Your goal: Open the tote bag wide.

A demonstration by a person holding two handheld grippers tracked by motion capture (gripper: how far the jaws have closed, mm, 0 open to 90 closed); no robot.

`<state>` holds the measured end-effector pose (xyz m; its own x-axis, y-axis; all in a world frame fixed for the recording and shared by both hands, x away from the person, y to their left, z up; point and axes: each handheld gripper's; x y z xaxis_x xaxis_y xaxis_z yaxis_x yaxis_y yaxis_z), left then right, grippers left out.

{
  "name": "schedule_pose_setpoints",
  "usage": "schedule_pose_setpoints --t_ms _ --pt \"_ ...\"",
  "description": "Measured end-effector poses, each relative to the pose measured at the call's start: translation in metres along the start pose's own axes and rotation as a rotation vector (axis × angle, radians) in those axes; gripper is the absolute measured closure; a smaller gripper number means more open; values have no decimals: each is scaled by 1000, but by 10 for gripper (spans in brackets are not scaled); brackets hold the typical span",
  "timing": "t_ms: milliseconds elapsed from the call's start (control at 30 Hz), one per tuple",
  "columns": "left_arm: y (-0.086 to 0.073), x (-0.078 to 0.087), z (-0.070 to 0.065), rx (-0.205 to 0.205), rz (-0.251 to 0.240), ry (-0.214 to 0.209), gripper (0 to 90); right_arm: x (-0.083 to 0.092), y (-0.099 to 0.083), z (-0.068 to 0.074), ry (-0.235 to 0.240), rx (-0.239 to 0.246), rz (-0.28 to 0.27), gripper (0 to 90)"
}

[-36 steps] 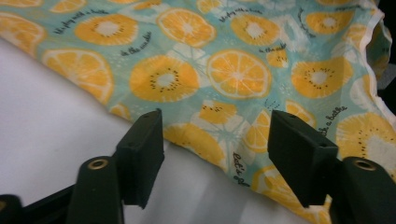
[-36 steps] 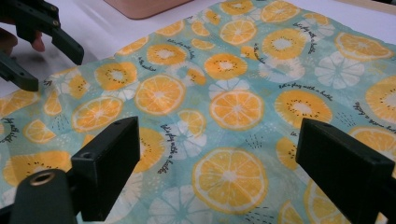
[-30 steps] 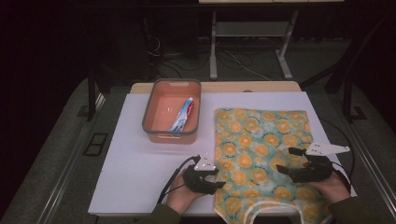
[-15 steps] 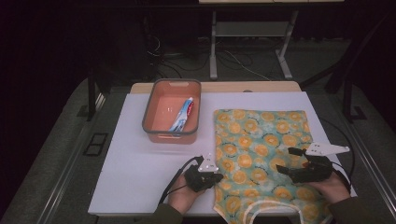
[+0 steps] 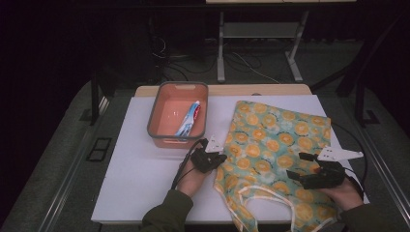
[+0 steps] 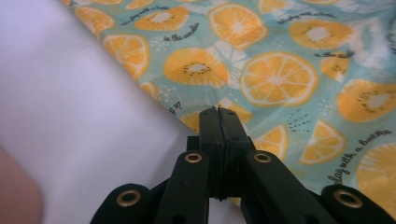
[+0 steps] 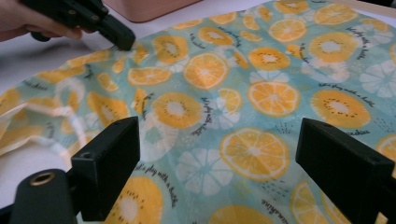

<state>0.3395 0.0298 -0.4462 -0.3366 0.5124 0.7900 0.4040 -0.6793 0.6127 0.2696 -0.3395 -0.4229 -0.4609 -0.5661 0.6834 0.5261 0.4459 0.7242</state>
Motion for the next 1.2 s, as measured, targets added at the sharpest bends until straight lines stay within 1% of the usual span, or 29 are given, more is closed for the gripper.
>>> schedule_pose_setpoints --t_ms 33,133,167,200,267,300,333,367,467,567,633,700,767,800,833,867,900,967,1033,1067,1100,1167,1200 --pt "1 -1 1 10 -5 0 896 0 0 0 0 0 0 135" --pt "0 -1 2 22 -14 5 880 0 0 0 1 4 0 135" --pt "-1 1 2 32 -13 15 833 0 0 0 1 4 0 135" --pt "-1 4 2 45 -15 14 751 0 0 0 1 6 -1 135" --pt "-2 11 1 64 -36 11 652 0 0 0 -2 9 -1 135" --pt "-4 17 -1 75 -40 -3 610 0 0 1 -2 10 -1 135" --pt "-6 21 -3 86 -42 -9 558 0 0 1 -2 8 -1 135" --pt "-8 26 -6 87 -42 -18 511 1 0 1 -2 8 -1 135" --pt "-19 37 -16 98 -35 -39 430 1 0 1 -3 9 -1 135" --pt "-30 42 -24 121 -31 -68 396 0 0 1 -2 9 2 135" --pt "-38 42 -29 114 -3 -71 388 0 0 2 -4 12 4 135" --pt "-43 38 -32 111 21 -81 388 0 0 2 -4 14 5 135" --pt "-44 32 -35 105 45 -90 393 -1 0 2 -6 15 6 135" --pt "-43 29 -36 92 55 -86 403 -1 0 2 -6 13 6 135" --pt "-42 28 -39 71 51 -64 416 -1 0 2 -7 15 5 135" --pt "-41 28 -41 53 59 -54 464 0 0 2 -6 13 5 135" --pt "-40 27 -43 22 60 -39 508 0 0 2 -6 11 5 135" --pt "-39 27 -45 4 57 -58 639 0 0 2 -5 10 5 135" --pt "-38 26 -47 -19 55 -83 820 -1 0 2 -4 10 7 135" --pt "-37 26 -47 -25 57 -83 860 -1 0 2 -4 11 8 135" --pt "-36 25 -46 -29 61 -85 877 -1 0 2 -3 12 9 135" --pt "-33 25 -44 -43 67 -71 886 -1 0 2 -3 13 8 135" --pt "-31 26 -41 -42 55 -58 887 -1 0 2 -3 12 8 135"
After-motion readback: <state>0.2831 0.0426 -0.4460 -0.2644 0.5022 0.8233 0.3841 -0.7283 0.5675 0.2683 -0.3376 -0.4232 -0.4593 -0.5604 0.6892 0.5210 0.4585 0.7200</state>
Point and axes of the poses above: each handheld gripper's, and its own axes: x roughly backward along the jaws, y roughly out of its top, z roughly to its left, and after that the axes turned 11 degrees about z, right-handed
